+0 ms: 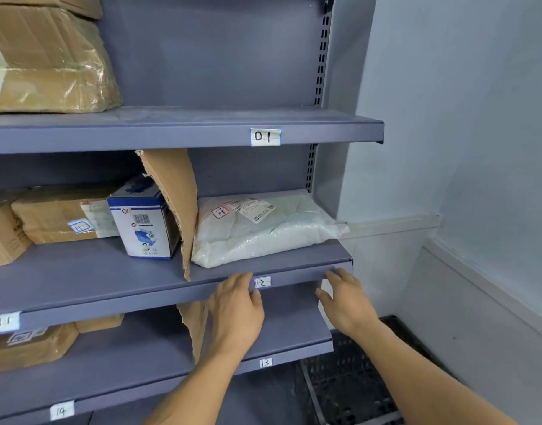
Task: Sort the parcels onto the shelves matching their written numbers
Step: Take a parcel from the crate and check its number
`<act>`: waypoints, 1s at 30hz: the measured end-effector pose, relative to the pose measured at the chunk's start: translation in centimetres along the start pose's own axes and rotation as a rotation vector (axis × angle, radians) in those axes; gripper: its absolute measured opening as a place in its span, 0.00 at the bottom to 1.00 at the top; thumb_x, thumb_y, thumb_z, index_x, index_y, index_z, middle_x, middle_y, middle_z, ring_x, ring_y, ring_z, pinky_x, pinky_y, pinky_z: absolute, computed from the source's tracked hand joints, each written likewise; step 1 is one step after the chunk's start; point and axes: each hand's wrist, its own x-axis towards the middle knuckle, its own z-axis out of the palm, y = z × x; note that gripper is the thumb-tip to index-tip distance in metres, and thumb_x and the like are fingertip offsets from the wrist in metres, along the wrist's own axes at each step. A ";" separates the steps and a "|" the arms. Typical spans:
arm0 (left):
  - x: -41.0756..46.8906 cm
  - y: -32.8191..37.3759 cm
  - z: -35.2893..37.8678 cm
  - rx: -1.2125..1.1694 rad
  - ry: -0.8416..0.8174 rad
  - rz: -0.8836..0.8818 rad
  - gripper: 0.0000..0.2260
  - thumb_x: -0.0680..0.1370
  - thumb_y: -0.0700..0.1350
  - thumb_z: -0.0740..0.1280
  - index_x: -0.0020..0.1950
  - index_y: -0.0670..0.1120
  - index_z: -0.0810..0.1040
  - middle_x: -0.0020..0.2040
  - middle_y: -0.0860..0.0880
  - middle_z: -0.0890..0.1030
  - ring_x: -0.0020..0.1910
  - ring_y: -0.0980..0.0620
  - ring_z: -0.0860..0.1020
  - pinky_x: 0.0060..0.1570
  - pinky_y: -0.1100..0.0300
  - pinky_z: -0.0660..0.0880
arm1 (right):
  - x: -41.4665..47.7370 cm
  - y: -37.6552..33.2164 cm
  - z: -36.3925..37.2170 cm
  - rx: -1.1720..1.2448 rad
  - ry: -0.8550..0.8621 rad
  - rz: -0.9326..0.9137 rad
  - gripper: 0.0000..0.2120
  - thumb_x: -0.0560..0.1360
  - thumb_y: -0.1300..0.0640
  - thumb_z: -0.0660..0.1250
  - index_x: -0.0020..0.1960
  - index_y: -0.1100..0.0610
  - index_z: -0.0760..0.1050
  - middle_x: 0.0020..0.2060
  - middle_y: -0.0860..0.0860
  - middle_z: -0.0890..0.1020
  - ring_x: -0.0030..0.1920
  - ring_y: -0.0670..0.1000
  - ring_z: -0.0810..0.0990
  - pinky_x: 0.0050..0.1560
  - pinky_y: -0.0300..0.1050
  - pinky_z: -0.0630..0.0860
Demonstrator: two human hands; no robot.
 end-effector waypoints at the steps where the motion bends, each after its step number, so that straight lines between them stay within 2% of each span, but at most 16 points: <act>1: -0.7 0.1 0.3 0.007 -0.022 0.015 0.19 0.81 0.48 0.62 0.72 0.49 0.71 0.69 0.51 0.74 0.68 0.47 0.70 0.67 0.53 0.64 | -0.8 0.2 0.2 0.003 -0.008 0.027 0.27 0.84 0.46 0.56 0.80 0.56 0.58 0.79 0.54 0.59 0.78 0.56 0.56 0.76 0.48 0.58; 6: -4.0 0.6 3.3 -0.033 -0.271 0.034 0.22 0.83 0.53 0.58 0.76 0.50 0.66 0.74 0.52 0.69 0.72 0.47 0.66 0.69 0.51 0.65 | -5.3 2.1 1.5 0.011 -0.061 0.149 0.27 0.85 0.44 0.54 0.80 0.55 0.59 0.78 0.54 0.61 0.77 0.57 0.59 0.75 0.52 0.61; 10: -6.8 1.6 5.5 -0.081 -0.463 0.101 0.23 0.84 0.54 0.58 0.77 0.47 0.65 0.76 0.49 0.67 0.74 0.47 0.65 0.72 0.53 0.63 | -8.5 5.1 2.5 0.032 -0.102 0.252 0.29 0.84 0.42 0.56 0.79 0.57 0.61 0.77 0.55 0.64 0.77 0.58 0.60 0.75 0.53 0.64; 19: -12.9 5.2 10.3 -0.109 -0.762 0.239 0.24 0.84 0.54 0.58 0.78 0.48 0.64 0.76 0.50 0.67 0.74 0.50 0.64 0.73 0.55 0.64 | -16.8 12.1 4.1 0.105 -0.105 0.538 0.31 0.82 0.39 0.57 0.79 0.55 0.61 0.76 0.54 0.66 0.75 0.56 0.65 0.73 0.51 0.66; 22: -15.1 6.7 12.2 -0.102 -0.863 0.273 0.23 0.84 0.54 0.58 0.78 0.49 0.64 0.76 0.50 0.67 0.74 0.50 0.64 0.72 0.55 0.65 | -20.1 14.3 4.8 0.133 -0.125 0.638 0.30 0.82 0.40 0.57 0.79 0.55 0.62 0.76 0.54 0.66 0.76 0.56 0.64 0.74 0.51 0.64; 26: -18.2 9.4 14.8 -0.064 -0.997 0.322 0.22 0.84 0.55 0.59 0.76 0.50 0.66 0.74 0.51 0.68 0.73 0.49 0.66 0.70 0.54 0.67 | -24.5 17.3 5.1 0.164 -0.132 0.767 0.27 0.83 0.42 0.57 0.77 0.55 0.64 0.74 0.54 0.69 0.73 0.55 0.68 0.70 0.49 0.67; 30: -21.6 11.4 17.5 0.001 -1.119 0.344 0.22 0.83 0.55 0.59 0.76 0.50 0.67 0.73 0.50 0.69 0.71 0.49 0.69 0.68 0.54 0.68 | -28.2 20.5 5.8 0.205 -0.156 0.871 0.29 0.83 0.41 0.57 0.79 0.54 0.61 0.75 0.54 0.67 0.74 0.56 0.67 0.71 0.50 0.67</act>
